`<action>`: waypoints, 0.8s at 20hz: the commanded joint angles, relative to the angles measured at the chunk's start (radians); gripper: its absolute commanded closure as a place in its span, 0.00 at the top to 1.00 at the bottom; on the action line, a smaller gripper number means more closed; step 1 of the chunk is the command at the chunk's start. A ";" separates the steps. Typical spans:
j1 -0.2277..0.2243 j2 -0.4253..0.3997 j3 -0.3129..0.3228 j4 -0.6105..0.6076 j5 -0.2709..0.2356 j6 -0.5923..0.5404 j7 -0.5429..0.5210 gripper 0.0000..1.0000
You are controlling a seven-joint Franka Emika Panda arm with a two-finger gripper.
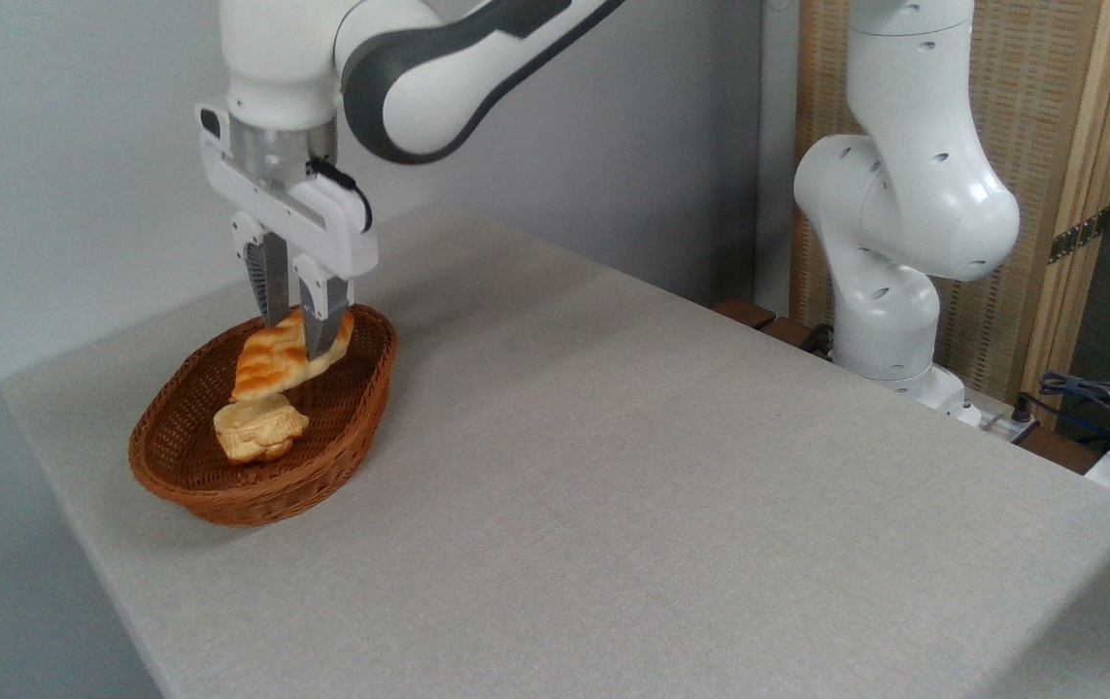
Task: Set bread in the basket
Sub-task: 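Lower the pastry into the basket and open the gripper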
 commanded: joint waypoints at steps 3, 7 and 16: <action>-0.002 0.036 -0.011 0.022 -0.008 0.038 -0.009 1.00; 0.000 0.042 -0.013 0.022 -0.008 0.040 -0.008 1.00; 0.009 -0.022 0.050 0.022 0.000 0.003 -0.006 1.00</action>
